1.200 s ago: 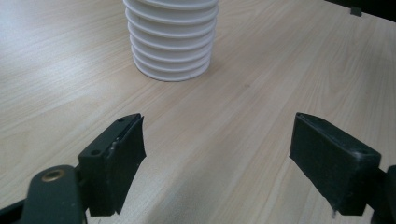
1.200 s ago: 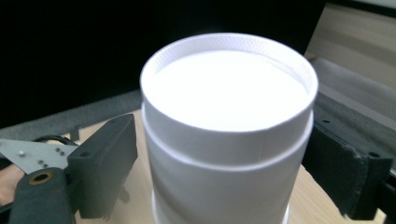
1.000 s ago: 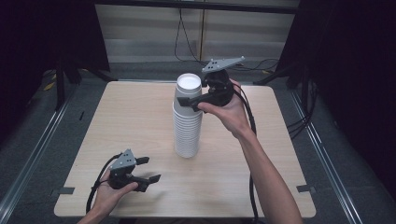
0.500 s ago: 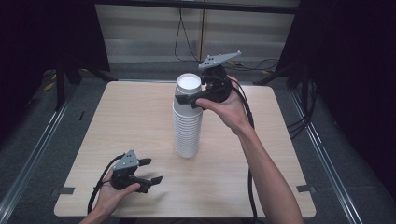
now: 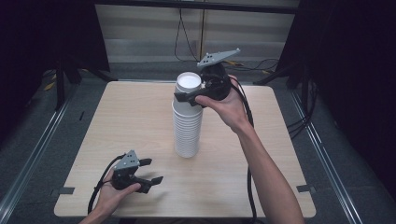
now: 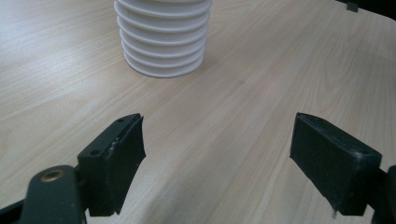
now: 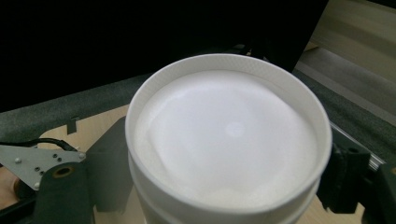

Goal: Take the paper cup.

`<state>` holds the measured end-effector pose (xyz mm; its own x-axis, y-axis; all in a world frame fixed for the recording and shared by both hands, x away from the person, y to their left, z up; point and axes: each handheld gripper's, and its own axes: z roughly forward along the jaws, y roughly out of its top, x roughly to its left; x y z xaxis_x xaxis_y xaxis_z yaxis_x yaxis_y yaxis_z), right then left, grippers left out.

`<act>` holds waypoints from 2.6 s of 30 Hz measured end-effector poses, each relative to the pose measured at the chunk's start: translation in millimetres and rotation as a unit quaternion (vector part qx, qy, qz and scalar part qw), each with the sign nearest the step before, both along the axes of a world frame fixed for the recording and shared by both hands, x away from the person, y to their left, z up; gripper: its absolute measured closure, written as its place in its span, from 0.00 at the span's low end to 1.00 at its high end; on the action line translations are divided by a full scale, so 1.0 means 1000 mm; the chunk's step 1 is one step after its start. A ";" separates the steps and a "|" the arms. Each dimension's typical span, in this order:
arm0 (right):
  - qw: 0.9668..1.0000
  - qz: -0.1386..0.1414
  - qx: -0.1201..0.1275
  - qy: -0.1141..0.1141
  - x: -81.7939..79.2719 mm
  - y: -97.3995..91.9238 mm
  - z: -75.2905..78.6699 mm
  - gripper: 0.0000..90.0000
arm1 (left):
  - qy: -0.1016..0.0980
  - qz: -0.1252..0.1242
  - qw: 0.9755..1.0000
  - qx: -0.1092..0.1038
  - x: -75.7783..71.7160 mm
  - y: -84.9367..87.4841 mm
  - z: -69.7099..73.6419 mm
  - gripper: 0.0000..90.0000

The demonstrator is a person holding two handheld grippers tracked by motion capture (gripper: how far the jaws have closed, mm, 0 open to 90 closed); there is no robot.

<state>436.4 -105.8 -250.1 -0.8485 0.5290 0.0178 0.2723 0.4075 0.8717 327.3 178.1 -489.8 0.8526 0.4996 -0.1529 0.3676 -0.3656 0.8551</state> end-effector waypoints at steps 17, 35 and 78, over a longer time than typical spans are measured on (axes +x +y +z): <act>0.999 0.001 0.028 -0.017 -0.004 -0.004 0.011 0.24 | 0.000 -0.001 1.000 0.004 0.001 0.000 -0.001 0.19; 0.997 0.005 0.063 -0.044 -0.010 -0.008 0.023 0.24 | 0.002 -0.002 1.000 0.009 0.002 -0.001 -0.002 0.19; 0.971 -0.012 0.218 -0.092 -0.028 -0.051 0.025 0.24 | -0.011 -0.002 1.000 0.004 0.001 0.002 0.001 0.19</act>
